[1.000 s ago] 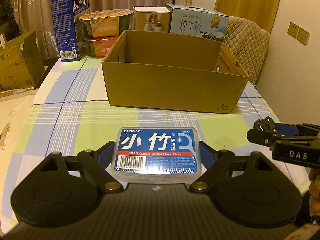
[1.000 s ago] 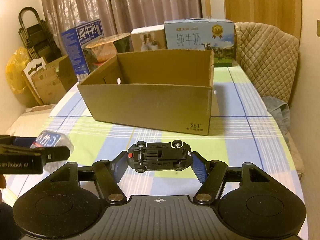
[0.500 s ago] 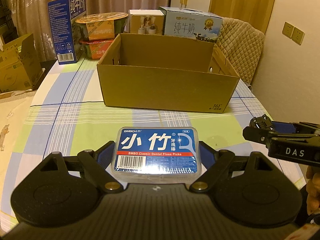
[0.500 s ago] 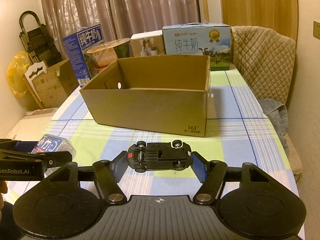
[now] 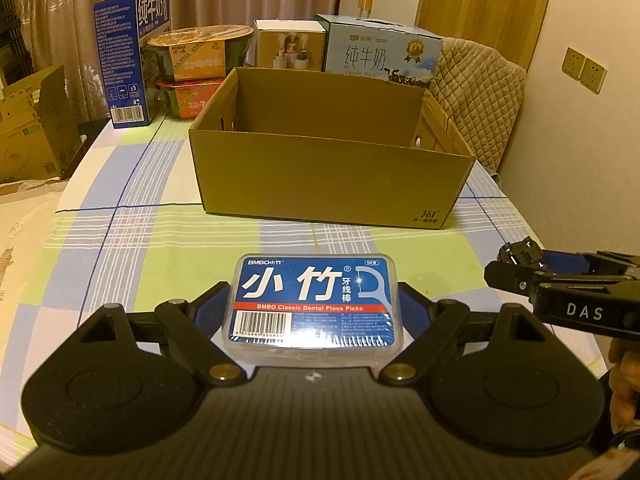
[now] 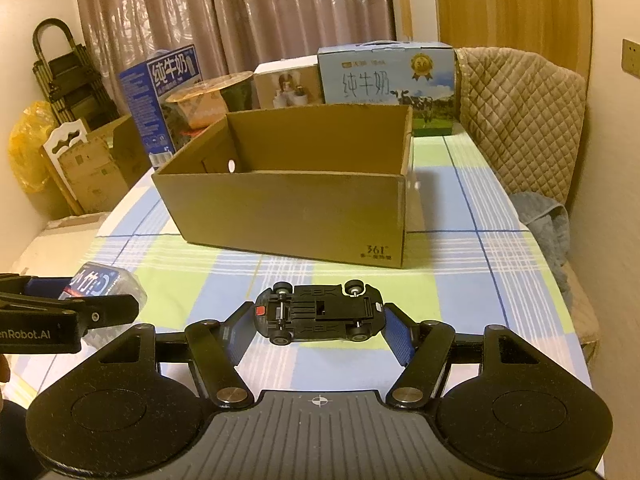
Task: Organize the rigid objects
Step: 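Lift the toy car with the right tool while the left tool holds the floss box, then carry the floss box and toy car over the box with both tools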
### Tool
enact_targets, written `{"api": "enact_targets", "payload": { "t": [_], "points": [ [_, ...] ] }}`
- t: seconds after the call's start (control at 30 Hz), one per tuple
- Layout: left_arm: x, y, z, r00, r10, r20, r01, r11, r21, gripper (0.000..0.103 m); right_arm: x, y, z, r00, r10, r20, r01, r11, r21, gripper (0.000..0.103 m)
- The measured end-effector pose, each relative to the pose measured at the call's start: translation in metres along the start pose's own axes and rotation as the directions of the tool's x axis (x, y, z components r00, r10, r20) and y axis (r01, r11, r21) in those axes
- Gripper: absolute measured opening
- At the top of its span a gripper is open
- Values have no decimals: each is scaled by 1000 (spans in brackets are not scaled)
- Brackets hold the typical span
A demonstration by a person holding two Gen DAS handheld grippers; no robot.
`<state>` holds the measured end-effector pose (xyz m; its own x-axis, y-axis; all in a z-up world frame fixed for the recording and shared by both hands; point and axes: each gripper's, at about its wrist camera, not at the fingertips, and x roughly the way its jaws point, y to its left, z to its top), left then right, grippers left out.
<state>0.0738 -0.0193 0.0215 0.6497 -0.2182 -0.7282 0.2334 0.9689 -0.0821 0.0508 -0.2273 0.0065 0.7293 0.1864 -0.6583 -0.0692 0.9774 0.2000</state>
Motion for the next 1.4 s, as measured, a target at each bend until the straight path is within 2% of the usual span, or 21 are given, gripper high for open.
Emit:
{"api": "enact_targets", "payload": {
  "t": [0.7,1.4],
  "points": [
    [6,0,0,1000,-12,-6,12,1000,-6,84,8,-6,-1,999,-19,-28,19,1000,-1,64],
    [16,2,21,1000,-19,2,19,1000,6,84,25,-15,14,999,-35,-41,34,999,-16,64]
  ]
}}
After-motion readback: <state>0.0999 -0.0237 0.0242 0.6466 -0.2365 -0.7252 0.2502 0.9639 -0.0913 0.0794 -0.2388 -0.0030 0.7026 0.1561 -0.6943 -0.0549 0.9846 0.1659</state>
